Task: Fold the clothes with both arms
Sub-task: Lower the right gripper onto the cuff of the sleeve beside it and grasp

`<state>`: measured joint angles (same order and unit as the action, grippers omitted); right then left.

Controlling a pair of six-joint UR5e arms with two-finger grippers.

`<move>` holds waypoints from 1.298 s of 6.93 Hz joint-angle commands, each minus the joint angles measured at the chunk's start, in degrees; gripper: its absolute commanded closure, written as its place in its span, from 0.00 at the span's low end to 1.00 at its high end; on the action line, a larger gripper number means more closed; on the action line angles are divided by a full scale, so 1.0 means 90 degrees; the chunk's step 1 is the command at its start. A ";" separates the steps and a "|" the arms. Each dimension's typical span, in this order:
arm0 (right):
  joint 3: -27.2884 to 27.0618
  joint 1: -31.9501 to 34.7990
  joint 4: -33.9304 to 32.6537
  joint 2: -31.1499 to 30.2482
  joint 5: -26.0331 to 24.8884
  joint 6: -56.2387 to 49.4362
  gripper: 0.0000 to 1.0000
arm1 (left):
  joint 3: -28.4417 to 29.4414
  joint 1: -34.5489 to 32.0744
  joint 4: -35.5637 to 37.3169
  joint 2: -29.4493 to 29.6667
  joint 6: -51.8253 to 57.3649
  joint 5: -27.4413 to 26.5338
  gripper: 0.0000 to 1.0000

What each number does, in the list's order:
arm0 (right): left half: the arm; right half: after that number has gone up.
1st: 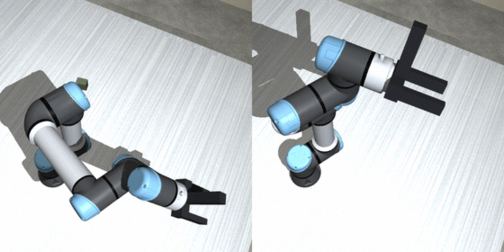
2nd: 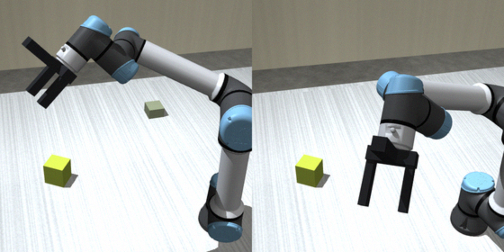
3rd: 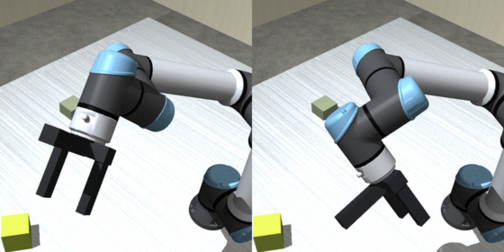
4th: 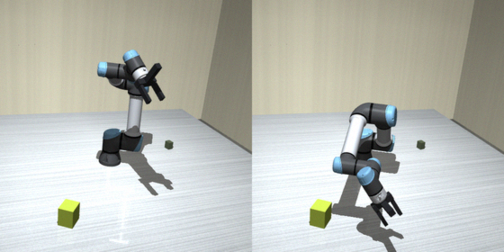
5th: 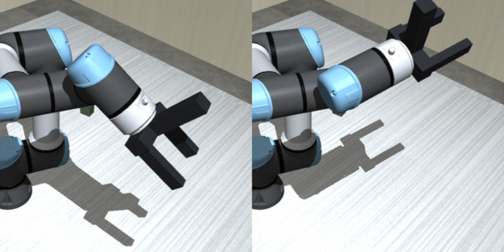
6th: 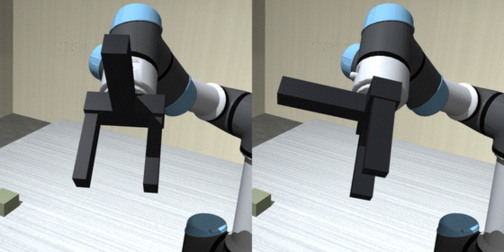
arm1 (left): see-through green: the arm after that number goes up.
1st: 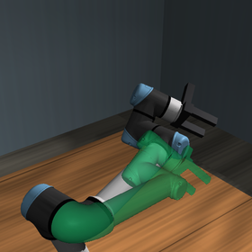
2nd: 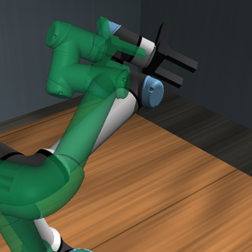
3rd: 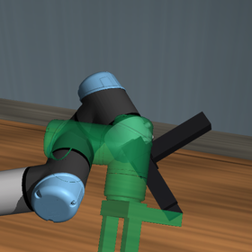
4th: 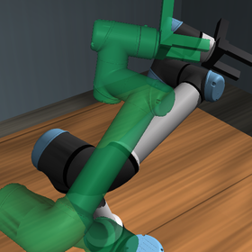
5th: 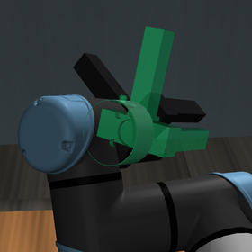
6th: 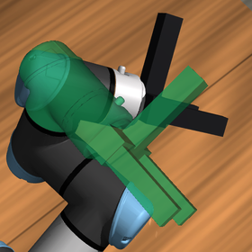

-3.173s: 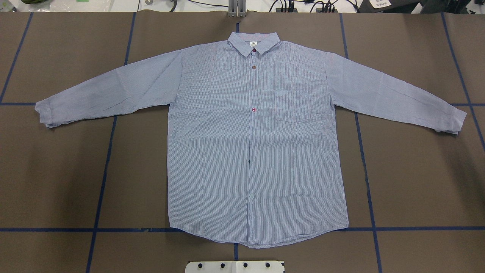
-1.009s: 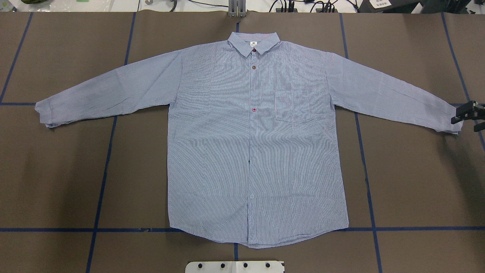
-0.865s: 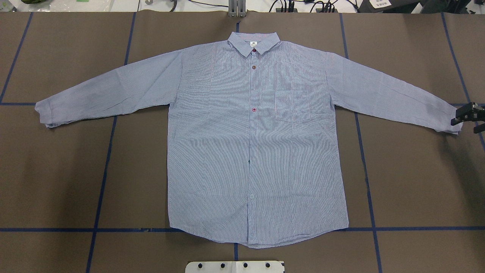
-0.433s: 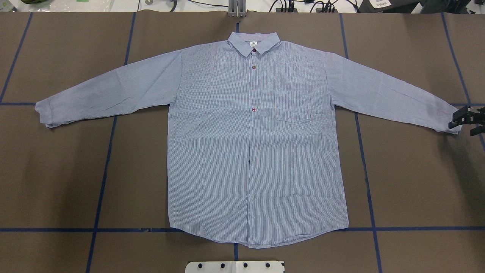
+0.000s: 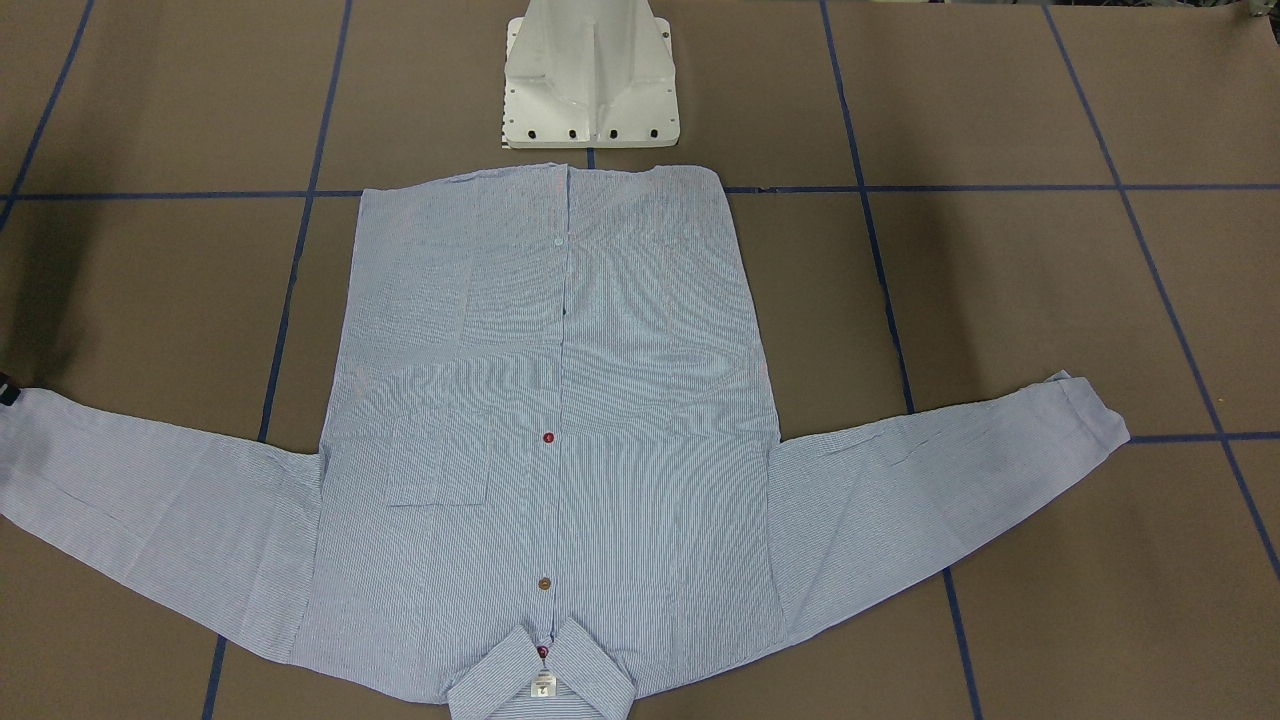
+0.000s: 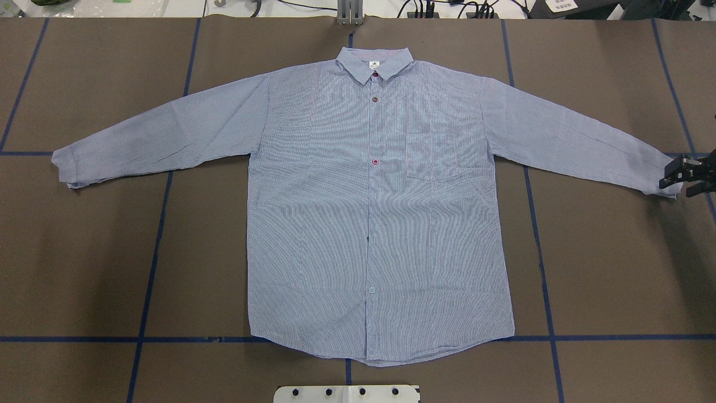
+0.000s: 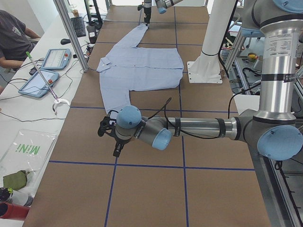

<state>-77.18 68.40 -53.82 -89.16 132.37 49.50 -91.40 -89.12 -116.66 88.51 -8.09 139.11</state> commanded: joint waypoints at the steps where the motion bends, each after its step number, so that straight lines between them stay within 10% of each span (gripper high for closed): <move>1: 0.0030 -0.0022 0.0004 0.0034 -0.0011 0.0056 0.34 | -0.0030 0.0000 0.0003 0.0000 0.0010 -0.0008 0.00; 3: 0.0089 -0.0022 -0.0006 0.0034 -0.0001 0.0066 0.34 | -0.0069 0.0000 0.0013 0.0000 0.0010 -0.0008 0.00; 4: 0.0099 -0.0022 0.0004 0.0043 -0.0001 0.0211 0.51 | -0.0118 0.0000 0.0013 0.0000 0.0010 -0.0018 0.00; 5: 0.0089 -0.0041 0.0004 0.0150 0.0018 0.0744 1.00 | -0.0118 0.0000 0.0013 0.0000 0.0010 -0.0018 0.00; 9: -0.0815 -0.0090 -0.0074 0.0325 0.0106 0.0798 1.00 | -0.0128 0.0000 0.0013 0.0000 0.0010 -0.0008 0.00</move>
<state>-80.46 67.56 -53.89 -87.39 133.03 56.28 -92.49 -89.12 -116.54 88.50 -8.00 139.03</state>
